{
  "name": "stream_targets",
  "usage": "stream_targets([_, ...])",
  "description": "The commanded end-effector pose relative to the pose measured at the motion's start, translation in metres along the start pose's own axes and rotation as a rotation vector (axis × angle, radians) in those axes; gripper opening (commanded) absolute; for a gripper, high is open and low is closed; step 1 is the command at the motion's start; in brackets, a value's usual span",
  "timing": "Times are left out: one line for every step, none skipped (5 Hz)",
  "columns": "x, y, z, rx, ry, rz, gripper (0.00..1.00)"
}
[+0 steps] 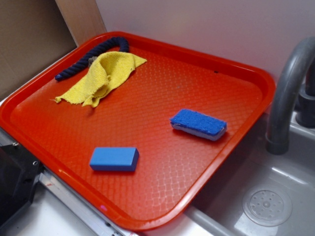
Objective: Grab the blue sponge.
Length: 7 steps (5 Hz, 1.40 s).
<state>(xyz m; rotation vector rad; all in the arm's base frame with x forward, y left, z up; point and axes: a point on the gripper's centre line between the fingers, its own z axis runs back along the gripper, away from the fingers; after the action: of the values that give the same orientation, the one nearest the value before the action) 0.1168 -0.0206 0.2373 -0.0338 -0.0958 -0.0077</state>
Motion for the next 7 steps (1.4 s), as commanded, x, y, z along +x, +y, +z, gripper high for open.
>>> stream_targets([0.000,0.000,0.000,0.000,0.000,0.000,1.00])
stream_targets([0.016,-0.005,-0.014,0.004,-0.082,-0.170,1.00])
stream_targets([0.031,-0.015,-0.030,0.008,-0.117,-0.323,1.00])
stream_targets([0.041,-0.024,-0.037,0.048,-0.152,-0.489,1.00])
stream_targets([0.054,-0.060,-0.051,0.082,-0.175,-0.748,1.00])
stream_targets([0.079,-0.079,-0.071,0.092,-0.167,-0.841,1.00])
stream_targets([0.109,-0.092,-0.094,0.095,-0.137,-0.862,1.00])
